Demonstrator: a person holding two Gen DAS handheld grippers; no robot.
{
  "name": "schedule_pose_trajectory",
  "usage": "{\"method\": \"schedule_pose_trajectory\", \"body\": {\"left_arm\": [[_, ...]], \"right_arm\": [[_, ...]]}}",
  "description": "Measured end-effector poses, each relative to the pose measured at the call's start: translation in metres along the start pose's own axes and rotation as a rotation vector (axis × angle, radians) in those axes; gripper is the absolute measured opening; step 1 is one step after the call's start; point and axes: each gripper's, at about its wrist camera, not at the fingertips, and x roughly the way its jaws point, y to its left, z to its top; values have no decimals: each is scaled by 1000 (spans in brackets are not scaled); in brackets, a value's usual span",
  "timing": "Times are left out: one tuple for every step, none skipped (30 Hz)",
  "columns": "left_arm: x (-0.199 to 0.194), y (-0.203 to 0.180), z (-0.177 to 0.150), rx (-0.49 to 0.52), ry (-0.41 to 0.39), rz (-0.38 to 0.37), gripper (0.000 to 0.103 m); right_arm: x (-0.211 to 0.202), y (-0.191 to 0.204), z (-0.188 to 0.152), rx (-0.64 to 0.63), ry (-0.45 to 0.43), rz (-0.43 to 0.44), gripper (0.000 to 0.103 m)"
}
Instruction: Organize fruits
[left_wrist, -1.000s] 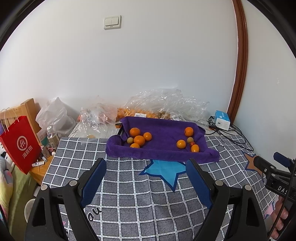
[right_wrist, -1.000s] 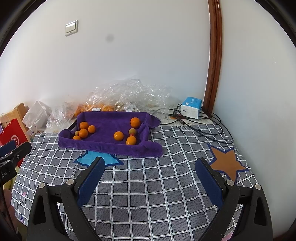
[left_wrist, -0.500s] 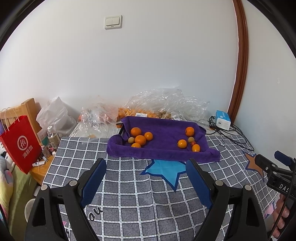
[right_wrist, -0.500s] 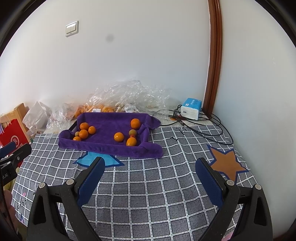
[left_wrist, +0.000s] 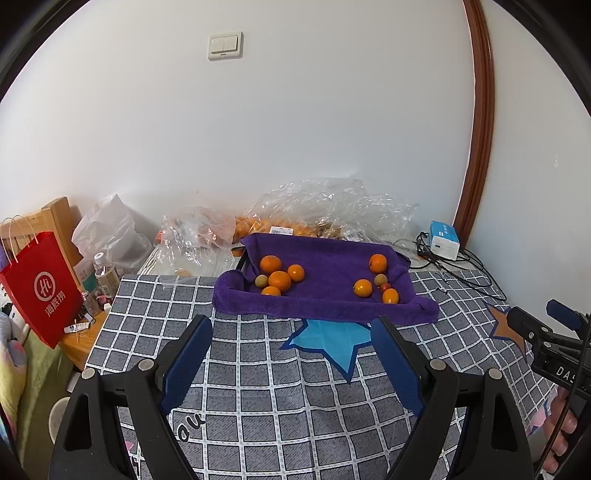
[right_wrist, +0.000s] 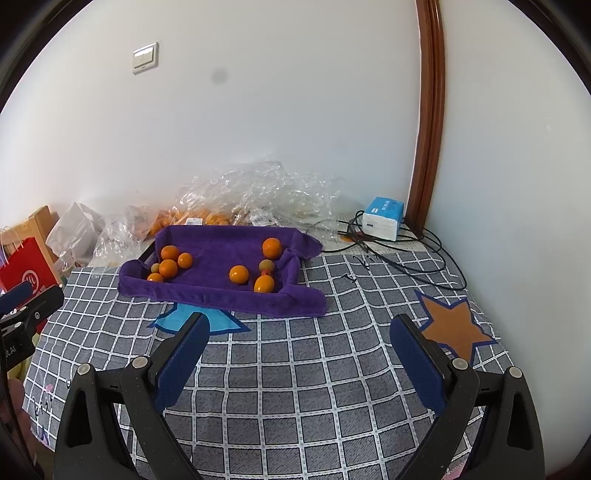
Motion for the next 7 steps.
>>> {"method": "schedule_pose_trajectory", "body": {"left_arm": [[0, 0, 0, -1, 1, 0, 87], [0, 0, 0, -1, 1, 0, 87], [0, 0, -1, 0, 1, 0, 87], [1, 0, 0, -1, 1, 3, 87], [0, 0, -1, -1, 1, 2, 87], [0, 0, -1, 3, -1, 0, 88], [0, -1, -2, 10, -2, 4, 88]], "right_arm": [[0, 0, 0, -1, 1, 0, 97], [1, 0, 0, -2, 1, 0, 97], [1, 1, 0, -2, 1, 0, 97], [1, 1, 0, -2, 1, 1, 97], [1, 1, 0, -2, 1, 2, 97], [2, 2, 0, -3, 1, 2, 97], [2, 3, 0, -5, 0, 2, 97]]}}
